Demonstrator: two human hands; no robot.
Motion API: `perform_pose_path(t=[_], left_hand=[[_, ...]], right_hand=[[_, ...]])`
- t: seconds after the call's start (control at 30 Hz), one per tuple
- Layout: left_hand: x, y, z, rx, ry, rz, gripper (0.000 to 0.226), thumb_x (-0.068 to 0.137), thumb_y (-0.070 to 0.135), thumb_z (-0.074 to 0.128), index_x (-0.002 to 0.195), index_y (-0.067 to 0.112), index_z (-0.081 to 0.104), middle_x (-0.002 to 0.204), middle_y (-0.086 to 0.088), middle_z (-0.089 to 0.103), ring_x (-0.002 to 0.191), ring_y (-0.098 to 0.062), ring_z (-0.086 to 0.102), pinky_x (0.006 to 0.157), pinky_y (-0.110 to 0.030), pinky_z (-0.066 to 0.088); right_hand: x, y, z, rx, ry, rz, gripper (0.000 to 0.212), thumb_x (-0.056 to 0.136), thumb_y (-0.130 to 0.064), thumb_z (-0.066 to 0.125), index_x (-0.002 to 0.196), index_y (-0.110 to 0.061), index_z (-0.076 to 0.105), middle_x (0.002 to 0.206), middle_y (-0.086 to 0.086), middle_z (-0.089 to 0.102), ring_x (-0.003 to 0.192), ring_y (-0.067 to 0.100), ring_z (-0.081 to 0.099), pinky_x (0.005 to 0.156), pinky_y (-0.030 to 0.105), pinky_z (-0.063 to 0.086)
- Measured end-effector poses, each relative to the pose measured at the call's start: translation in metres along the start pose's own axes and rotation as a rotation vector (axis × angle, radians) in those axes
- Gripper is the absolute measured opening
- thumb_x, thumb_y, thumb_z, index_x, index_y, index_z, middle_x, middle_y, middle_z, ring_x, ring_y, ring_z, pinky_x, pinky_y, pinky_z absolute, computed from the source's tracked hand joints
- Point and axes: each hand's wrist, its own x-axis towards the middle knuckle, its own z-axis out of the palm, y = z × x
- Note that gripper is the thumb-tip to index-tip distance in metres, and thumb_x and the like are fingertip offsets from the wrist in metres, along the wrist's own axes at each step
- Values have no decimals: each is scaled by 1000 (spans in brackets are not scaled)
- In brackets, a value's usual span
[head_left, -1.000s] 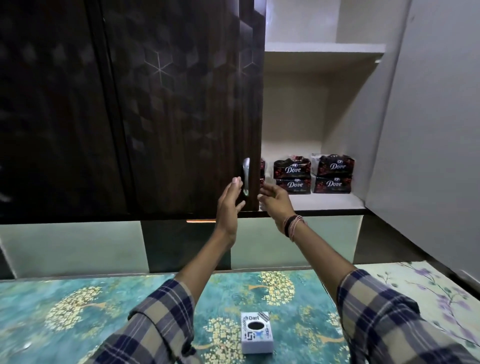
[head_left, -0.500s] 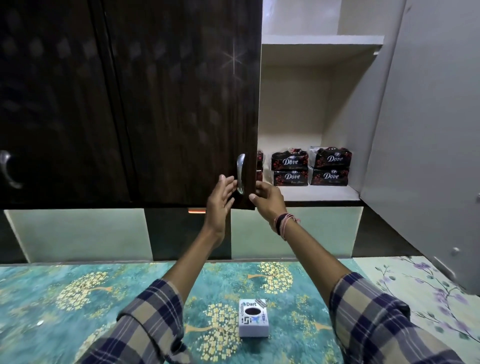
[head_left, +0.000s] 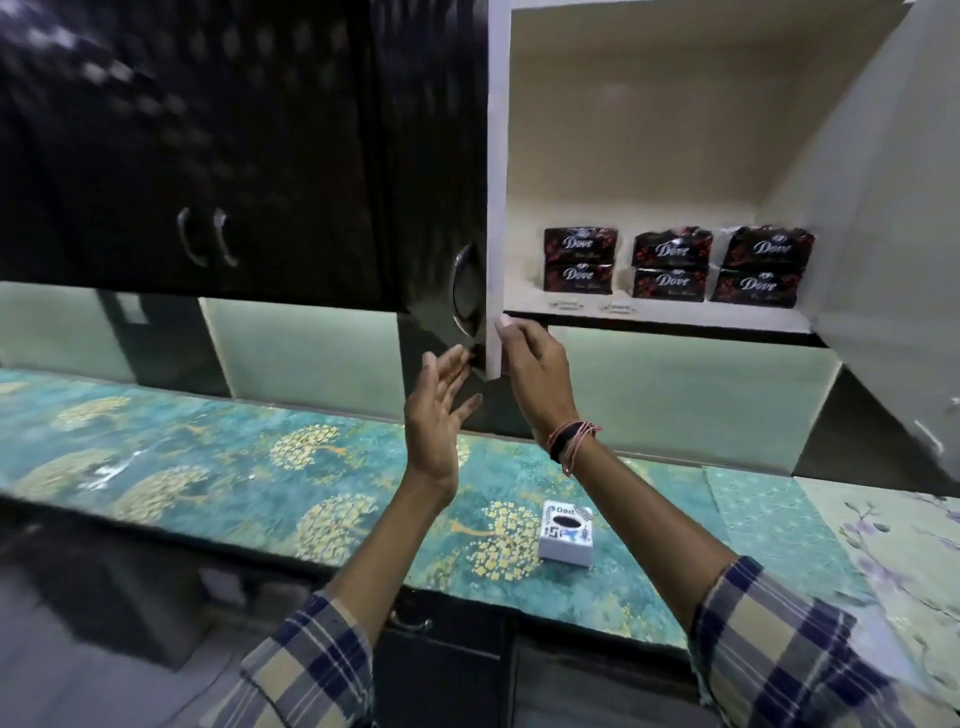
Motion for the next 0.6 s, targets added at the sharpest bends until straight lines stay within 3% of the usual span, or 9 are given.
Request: perform_pose_path(t=[0.1,0.2,0.27,0.4,0.6], left_hand=[[-17,13,-33,-7,78,17,55,108,49,34,140,14,60,145,-6,63,136,-18,57,113,-50,45],[-27,29,-62,-34,152,36,58,107,50,37,143,9,57,143,-8,64,134,-18,60,111,-52,47],[-30,40,-81,-61,200,49,60,106,52,38,143,8,56,143,-7,64,133,-18,61,111,-52,48],[-30,59,-117,-154,272,77,62,104,55,41,143,8,57,144,-7,63,134,-20,59,110,-50,49],[-14,78,-158,-237,342,99,65,101,57,45,142,8,59,145,-6,62,137,-20,56,113,-48,47]], right_hand=[[-22,-8,37,78,-67,38,45,96,-57,49,102,-19,72,99,6,75,97,30,70,89,52,57],[-38,-16,72,111,-112,49,44,95,-60,46,96,-25,73,101,9,76,101,34,70,92,59,55],[-47,-23,95,120,-151,39,42,96,-59,44,95,-26,70,102,12,74,100,35,69,92,59,55],[-59,-34,140,124,-211,24,56,99,-56,40,102,-10,72,104,17,73,100,37,69,93,57,56],[-64,-38,191,94,-352,31,54,106,-48,37,110,-7,72,106,11,72,103,28,68,94,41,55]])
